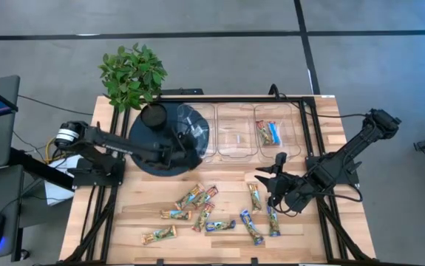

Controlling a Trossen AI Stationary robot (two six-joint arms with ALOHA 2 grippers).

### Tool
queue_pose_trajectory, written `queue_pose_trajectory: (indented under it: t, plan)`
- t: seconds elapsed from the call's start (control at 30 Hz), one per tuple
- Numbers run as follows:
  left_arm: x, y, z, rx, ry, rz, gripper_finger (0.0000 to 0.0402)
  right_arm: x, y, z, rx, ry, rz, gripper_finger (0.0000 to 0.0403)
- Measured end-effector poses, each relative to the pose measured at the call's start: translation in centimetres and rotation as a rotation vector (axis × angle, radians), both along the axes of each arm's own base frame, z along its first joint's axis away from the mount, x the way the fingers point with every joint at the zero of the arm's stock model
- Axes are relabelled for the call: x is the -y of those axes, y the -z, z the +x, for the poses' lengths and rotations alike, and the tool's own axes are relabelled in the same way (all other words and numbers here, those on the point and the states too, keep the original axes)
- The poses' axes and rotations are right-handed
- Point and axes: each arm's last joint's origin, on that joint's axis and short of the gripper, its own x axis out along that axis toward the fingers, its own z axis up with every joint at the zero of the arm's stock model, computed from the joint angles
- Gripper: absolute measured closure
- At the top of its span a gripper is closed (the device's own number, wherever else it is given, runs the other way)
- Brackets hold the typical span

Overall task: Pick and place Granola Bars by type
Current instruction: Put the yellow granola bar into the left transparent bin

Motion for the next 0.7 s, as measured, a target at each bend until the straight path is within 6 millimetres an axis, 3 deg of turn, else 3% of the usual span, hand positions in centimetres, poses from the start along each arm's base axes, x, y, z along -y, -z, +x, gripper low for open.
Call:
queue_pose_trajectory:
  t: [0.33, 0.5, 0.7]
  plan:
    - [-6.7, 0.2, 0.4, 0.12, -0.024, -0.308, 0.0287, 1.5, 0.1, 1.0, -0.031, 0.04, 0.042, 0.0285]
    - [-7.8, 0.3, 0.1, 0.1, -0.058, -0.298, 0.0284, 2.3, 0.2, 1.5, -0.052, 0.049, 0.075, 0.0285]
    - [-7.8, 0.3, 0.0, 0.066, -0.038, -0.285, 0.0269, 2.9, 0.2, 1.8, -0.057, 0.076, 0.083, 0.0285]
